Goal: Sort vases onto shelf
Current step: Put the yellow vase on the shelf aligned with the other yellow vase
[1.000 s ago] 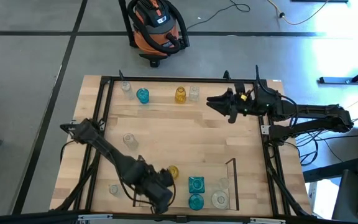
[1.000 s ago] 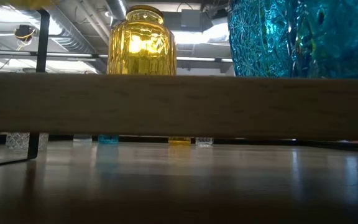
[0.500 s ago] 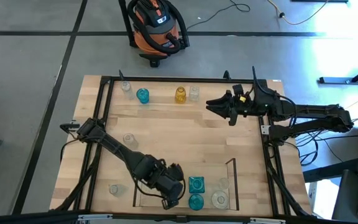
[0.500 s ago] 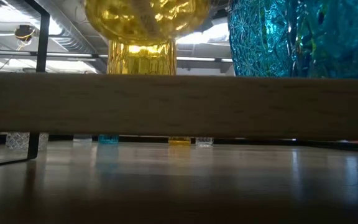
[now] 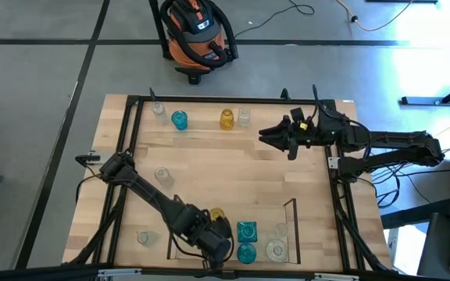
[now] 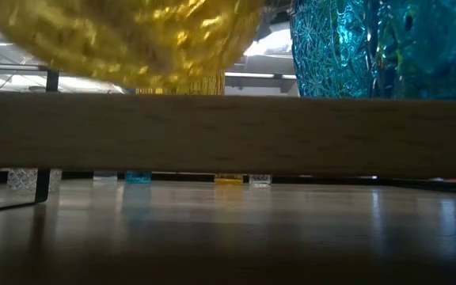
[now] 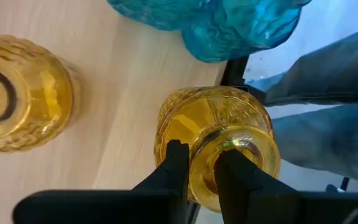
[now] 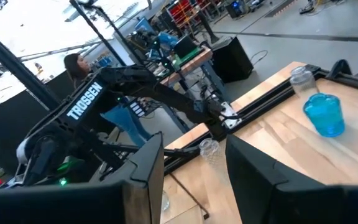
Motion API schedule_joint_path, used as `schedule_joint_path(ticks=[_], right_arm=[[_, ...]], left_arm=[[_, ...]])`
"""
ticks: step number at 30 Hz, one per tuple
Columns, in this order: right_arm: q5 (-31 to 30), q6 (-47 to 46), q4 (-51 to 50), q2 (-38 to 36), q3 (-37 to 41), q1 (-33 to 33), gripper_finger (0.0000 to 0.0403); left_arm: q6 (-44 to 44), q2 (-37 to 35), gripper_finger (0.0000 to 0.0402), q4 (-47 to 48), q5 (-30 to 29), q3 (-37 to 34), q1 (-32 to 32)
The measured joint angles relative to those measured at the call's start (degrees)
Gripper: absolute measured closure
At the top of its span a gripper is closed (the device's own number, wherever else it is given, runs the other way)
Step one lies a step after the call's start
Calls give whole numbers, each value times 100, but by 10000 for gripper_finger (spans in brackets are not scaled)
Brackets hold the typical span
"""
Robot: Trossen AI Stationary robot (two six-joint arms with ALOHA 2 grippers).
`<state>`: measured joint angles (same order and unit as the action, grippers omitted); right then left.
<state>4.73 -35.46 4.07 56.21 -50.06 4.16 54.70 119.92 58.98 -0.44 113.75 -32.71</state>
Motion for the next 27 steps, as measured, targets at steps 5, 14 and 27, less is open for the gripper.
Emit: schedule_joint_path(ticks=[5, 14, 27], right_arm=[[92, -4, -85, 0, 0, 0, 268], [136, -4, -119, 0, 0, 0, 268], [243, 2, -117, 0, 0, 0, 268]], left_arm=[[3, 103, 356, 62, -19, -13, -26], [28, 137, 313, 51, -170, -13, -20], [116, 133, 302, 35, -130, -13, -9]])
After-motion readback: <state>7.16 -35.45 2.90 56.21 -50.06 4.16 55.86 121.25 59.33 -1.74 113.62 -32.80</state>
